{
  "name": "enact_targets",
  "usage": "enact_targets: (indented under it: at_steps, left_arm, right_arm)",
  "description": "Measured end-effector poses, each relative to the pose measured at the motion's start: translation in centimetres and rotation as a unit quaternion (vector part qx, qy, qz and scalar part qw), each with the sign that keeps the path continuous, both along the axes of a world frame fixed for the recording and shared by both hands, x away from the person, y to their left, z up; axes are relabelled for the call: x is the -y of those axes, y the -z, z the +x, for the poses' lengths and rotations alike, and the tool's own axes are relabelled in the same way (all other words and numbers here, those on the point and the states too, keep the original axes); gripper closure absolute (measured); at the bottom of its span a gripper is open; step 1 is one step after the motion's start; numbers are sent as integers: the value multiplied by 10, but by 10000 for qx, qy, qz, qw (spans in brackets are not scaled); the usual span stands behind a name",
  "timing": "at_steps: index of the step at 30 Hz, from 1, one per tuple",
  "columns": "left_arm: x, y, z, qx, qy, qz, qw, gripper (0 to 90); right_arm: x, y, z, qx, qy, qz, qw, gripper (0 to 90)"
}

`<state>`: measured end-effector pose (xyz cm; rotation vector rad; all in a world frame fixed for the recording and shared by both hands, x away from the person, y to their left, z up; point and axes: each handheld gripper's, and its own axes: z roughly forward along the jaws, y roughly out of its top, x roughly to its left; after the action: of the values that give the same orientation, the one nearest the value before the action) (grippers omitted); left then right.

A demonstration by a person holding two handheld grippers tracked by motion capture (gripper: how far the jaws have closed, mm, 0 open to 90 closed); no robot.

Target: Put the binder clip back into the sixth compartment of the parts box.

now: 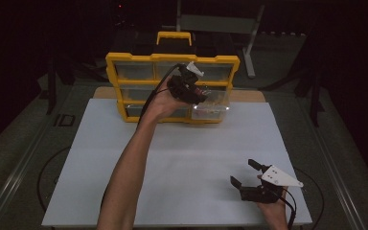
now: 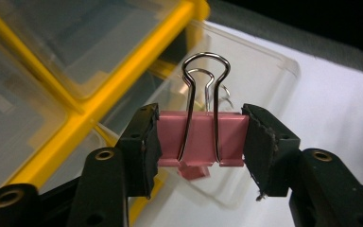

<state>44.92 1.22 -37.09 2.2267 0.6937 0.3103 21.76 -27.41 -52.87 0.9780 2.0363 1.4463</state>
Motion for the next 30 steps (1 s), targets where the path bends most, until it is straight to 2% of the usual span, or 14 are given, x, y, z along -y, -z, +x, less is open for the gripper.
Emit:
enact_targets:
  at_steps: [1,2,4,9,13,17,21,23,28,30]
  left_arm:
    - [-1,1,0,5,-70,58,10000,185]
    - [-3,3,0,-20,-93,64,9999,119]
    - [-11,6,-3,-59,-111,51,9999,48]
    - [-41,19,-18,-57,-180,-39,9998,8]
    - [-71,32,-38,45,-245,-193,9995,1]
    - [-101,48,-68,212,-426,-270,9985,1]
    - [-131,68,-105,464,-668,-337,9961,0]
    - [-145,81,-124,584,-785,-339,9946,0]
    - [-179,115,-168,668,-1214,-528,9889,0]
    - [-191,128,-184,731,-1353,-493,9869,0]
  right_arm:
    - [0,0,0,5,3,3,10000,79]
    - [1,0,0,7,-1,7,10000,79]
    - [1,0,0,-3,4,20,10000,79]
    - [-2,0,0,-13,-38,-5,10000,79]
    - [-5,0,0,-11,-69,-18,10000,79]
    - [-7,1,0,-9,-87,-33,10000,78]
    - [-9,1,0,-16,-110,-39,9999,78]
    - [-10,1,-1,-22,-119,-31,9999,78]
    - [-13,1,-2,-12,-161,-46,9999,78]
    - [-13,1,-2,-1,-164,-46,9999,78]
